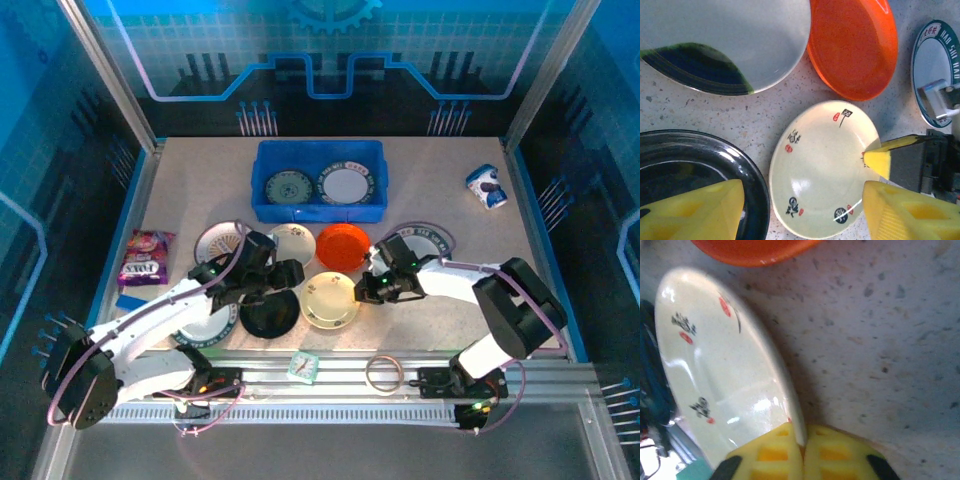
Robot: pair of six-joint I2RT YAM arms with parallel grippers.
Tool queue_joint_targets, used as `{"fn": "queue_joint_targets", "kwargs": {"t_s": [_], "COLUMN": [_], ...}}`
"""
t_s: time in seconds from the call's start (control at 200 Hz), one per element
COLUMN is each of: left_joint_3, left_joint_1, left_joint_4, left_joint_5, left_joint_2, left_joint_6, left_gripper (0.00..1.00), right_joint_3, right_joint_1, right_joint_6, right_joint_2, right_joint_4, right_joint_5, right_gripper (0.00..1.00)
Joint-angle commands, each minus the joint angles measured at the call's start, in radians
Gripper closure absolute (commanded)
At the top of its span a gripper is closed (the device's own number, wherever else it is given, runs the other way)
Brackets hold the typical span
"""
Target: Place the plates into the plastic bin on the countertop
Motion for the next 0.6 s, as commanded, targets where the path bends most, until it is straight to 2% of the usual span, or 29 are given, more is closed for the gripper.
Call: {"fn": "queue_joint_targets", "kwargs": {"t_s": [0.0, 0.195, 0.305, 0.465, 0.595], "left_joint_3": [0.017, 0.047, 0.056, 0.072, 0.098], "left_joint_1": [-0.006, -0.005, -0.004, -0.004, -0.004], "left_joint_4": [0.015, 0.022, 0.052, 0.123, 0.162], "left_joint_5": [-0.018, -0.014, 0.012, 0.081, 0.126], "left_joint_2": [0.031, 0.059, 0.078, 0.109, 0.125], "left_joint_6": [0.021, 0.048, 0.06, 0.059, 0.058], "left_gripper": [0.35, 0.35, 0.35, 0.39, 0.48], "right_joint_3": [-0.004, 0.022, 0.041, 0.082, 0.125], "right_joint_1": [0.008, -0.023, -0.054, -0.08, -0.086], "right_joint_6": [-0.03, -0.059, -0.058, -0.027, -0.011], "right_joint_2": [-0.074, -0.258, -0.344, -0.386, -0.376], "right_joint_4": [-0.052, -0.214, -0.257, -0.24, -0.218], "right_joint_5": [0.023, 0.044, -0.002, -0.117, -0.16], "right_gripper": [1.0, 1.0, 1.0, 1.0, 1.0]}}
